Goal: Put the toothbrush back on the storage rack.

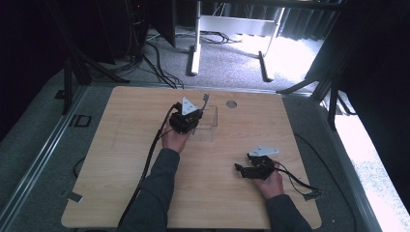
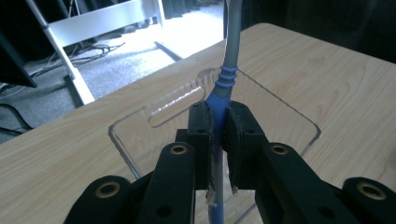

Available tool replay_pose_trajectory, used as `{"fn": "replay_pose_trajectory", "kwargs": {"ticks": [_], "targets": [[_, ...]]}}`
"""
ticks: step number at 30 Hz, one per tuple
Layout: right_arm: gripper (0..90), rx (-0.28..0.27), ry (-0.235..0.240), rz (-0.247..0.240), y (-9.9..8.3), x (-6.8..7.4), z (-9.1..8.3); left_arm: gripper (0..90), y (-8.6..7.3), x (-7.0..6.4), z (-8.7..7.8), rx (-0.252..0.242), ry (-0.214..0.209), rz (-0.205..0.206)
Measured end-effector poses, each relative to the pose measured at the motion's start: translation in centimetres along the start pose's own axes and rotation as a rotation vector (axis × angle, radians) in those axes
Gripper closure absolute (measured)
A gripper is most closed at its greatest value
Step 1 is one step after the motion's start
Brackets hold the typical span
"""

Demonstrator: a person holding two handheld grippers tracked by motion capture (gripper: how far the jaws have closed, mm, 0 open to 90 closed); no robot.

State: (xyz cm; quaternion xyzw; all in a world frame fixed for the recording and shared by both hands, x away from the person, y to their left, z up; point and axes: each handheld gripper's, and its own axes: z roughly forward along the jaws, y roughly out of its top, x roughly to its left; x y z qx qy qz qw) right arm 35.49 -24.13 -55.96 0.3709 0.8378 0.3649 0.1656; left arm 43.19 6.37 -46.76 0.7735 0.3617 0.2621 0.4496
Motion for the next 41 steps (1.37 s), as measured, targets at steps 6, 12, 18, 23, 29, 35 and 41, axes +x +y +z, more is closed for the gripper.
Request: {"fn": "replay_pose_trajectory", "kwargs": {"ticks": [6, 12, 18, 23, 29, 35, 41], "targets": [[27.2, 0.000, 0.000, 0.000, 0.0, 0.0, 0.0, 80.5, -0.4, -0.2, 0.4, 0.045, -0.010, 0.015], [27.1, 0.001, 0.001, 0.001, 0.0, 0.0, 0.0, 73.8, -0.7, -0.3, 0.3, 0.045, -0.017, 0.013], [27.2, 0.001, 0.001, 0.001, 0.0, 0.0, 0.0, 69.7, -0.7, -0.3, -0.1, 0.029, -0.014, 0.011], [27.1, 0.001, 0.001, 0.001, 0.0, 0.0, 0.0, 65.2, -0.6, 0.1, -0.9, -0.007, 0.011, -0.012], [27.1, 0.001, 0.001, 0.001, 0.0, 0.0, 0.0, 59.8, -0.7, 1.2, -2.1, -0.042, 0.056, -0.057], [27.2, 0.001, 0.001, 0.001, 0.0, 0.0, 0.0, 52.1, -1.7, 3.1, -3.3, -0.019, 0.092, -0.127], [27.1, 0.002, 0.001, 0.002, 0.0, 0.0, 0.0, 47.4, -4.9, 5.8, -3.1, 0.121, 0.191, -0.241]]}}
